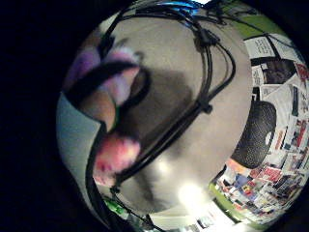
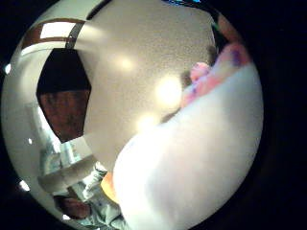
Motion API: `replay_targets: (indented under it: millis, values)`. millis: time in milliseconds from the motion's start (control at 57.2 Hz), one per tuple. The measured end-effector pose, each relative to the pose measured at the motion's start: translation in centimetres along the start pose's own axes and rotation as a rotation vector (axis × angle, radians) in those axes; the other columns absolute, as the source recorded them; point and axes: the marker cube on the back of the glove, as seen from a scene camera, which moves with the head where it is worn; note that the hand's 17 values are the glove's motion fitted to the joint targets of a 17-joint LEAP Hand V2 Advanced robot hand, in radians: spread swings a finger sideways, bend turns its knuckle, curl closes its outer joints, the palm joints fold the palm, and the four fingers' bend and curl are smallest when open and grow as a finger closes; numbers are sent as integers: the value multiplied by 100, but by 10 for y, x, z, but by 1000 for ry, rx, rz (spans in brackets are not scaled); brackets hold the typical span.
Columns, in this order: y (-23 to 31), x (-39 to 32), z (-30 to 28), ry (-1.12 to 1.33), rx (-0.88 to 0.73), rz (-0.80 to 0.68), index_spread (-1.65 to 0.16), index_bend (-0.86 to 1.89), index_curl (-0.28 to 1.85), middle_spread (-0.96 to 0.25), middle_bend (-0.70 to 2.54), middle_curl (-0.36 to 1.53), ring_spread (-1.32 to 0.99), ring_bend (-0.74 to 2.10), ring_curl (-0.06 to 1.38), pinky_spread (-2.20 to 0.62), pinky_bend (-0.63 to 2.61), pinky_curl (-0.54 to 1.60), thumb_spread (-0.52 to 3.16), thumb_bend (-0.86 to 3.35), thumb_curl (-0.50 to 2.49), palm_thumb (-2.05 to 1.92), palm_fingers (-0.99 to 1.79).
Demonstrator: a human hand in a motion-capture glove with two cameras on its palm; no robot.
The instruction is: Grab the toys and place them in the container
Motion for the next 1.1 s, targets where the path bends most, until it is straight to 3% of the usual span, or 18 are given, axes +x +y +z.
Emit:
replay_targets:
  millis: [227,385,629,752,891,1101]
  values:
    - [33,-48,-35,61,-240,-69,-28,22,39,-24,47,29,-34,96,45,-39,110,44,92,15,65,71,102]
    - [66,-109,-79,78,-200,-151,-27,25,47,-28,58,37,-40,101,50,-41,111,47,70,12,74,72,104]
    - [69,-187,-169,75,-119,-265,-27,27,59,-31,66,46,-43,105,57,-42,114,51,49,8,85,72,100]
    - [69,-243,-219,32,65,-336,-27,27,65,-31,68,51,-44,107,59,-42,117,52,43,7,89,72,97]
    - [76,-310,-267,-109,495,-472,-28,25,73,-32,66,55,-44,108,62,-42,122,54,40,5,93,72,88]
    - [79,-404,-270,-273,663,-615,-30,19,82,-34,55,60,-44,107,64,-41,130,55,42,2,97,72,69]
